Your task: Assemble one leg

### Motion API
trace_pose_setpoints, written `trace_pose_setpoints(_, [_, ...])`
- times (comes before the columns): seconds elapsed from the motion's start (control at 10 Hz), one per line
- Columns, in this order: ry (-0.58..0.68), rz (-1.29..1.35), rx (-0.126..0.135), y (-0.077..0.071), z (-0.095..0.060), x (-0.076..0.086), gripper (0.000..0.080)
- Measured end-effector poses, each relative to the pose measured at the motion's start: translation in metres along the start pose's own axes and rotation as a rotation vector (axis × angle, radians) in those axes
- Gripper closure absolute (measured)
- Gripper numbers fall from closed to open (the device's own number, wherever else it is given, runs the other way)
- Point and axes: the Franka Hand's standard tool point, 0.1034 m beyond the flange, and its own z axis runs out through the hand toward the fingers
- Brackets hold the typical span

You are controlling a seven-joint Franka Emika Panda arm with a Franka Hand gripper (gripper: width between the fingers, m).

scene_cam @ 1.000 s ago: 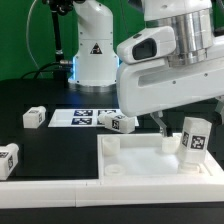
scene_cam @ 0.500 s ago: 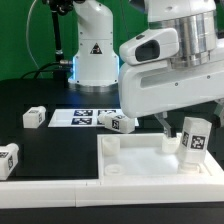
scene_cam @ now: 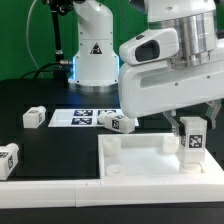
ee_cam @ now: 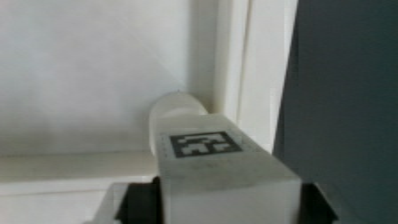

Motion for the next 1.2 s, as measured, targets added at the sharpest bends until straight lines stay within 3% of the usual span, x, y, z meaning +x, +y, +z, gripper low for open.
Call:
trace_pose_setpoints(0.3, [0.022,0.139,-0.006,0.0080,0.0020,-0.0011,0.0508])
trace_pose_setpoints(0.6, [0.038,0.440,0.030,0.0094,0.0023,0.0006,0.0509])
trace_pose_setpoints(1.2, [0.038,0.826,0.050,0.0091,0.0027,0.0032,0.0509])
